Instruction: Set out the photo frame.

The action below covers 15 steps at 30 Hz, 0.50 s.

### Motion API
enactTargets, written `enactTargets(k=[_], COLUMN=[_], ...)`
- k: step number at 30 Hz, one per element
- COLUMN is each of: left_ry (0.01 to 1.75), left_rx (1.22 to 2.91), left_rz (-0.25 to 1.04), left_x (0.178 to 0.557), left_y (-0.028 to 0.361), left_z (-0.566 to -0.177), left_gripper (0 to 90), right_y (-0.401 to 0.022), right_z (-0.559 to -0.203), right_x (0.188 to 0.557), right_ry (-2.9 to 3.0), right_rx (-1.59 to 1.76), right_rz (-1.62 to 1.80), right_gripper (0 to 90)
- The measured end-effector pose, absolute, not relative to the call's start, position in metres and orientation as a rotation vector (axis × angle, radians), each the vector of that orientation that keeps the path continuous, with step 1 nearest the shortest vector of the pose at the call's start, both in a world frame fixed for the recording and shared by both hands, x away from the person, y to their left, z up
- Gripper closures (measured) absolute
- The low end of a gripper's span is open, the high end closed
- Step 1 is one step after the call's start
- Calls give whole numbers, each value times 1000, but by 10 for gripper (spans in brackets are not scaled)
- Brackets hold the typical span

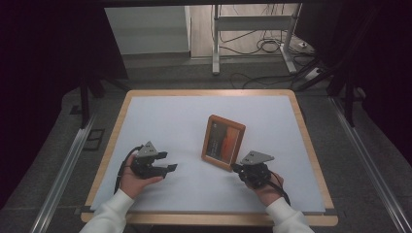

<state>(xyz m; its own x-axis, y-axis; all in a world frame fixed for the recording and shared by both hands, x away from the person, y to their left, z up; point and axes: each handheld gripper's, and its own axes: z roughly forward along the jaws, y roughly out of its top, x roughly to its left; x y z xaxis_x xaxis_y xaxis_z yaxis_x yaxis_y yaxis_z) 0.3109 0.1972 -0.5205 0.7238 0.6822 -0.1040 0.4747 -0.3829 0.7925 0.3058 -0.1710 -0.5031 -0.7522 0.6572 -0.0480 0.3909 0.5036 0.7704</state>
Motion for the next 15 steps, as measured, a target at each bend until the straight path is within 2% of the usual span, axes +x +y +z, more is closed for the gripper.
enactTargets(k=[15], left_ry=[873], left_rx=[2066], left_rz=[282], left_x=[312], left_y=[194], left_z=[-523], left_gripper=[335], right_y=[-150], right_z=[-523], right_x=[318], right_ry=[2494], right_rx=[832], right_rz=[1017], right_gripper=[900])
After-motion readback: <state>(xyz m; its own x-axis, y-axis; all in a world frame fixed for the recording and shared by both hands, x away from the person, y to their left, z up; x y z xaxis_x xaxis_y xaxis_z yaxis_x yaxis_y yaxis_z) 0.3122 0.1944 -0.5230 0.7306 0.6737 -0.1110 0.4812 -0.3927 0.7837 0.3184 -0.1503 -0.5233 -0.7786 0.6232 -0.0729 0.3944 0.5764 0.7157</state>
